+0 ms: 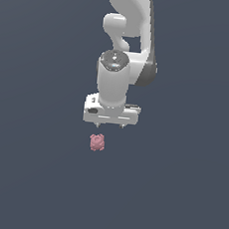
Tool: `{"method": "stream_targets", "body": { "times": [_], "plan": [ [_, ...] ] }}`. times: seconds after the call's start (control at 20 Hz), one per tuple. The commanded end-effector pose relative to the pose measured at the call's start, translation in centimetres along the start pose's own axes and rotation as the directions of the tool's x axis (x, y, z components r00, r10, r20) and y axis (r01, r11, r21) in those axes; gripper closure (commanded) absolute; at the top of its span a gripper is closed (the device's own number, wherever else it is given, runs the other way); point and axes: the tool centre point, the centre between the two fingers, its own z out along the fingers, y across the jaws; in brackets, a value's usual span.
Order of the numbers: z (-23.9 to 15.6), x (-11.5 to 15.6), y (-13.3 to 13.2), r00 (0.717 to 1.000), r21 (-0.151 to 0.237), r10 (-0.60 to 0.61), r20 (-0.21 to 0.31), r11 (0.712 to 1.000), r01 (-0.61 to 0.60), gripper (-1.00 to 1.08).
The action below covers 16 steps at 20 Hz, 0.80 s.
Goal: Pick up the object and move it to a goal position.
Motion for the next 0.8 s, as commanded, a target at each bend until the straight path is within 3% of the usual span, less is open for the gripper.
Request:
{"method": "stream_targets", "body": {
  "times": [0.0,0.4,0.75],
  "plan": [
    [1.2,0.3,0.9,1.0,0.0,-0.019,0.001,1.0,0.019,-0.92],
    [5.6,1.4,4.3,0.996,-0.001,-0.092,0.001,0.996,0.092,-0.92],
    [7.1,1.6,5.5,0.993,-0.001,-0.117,0.001,0.993,0.117,-0.92]
  ]
}}
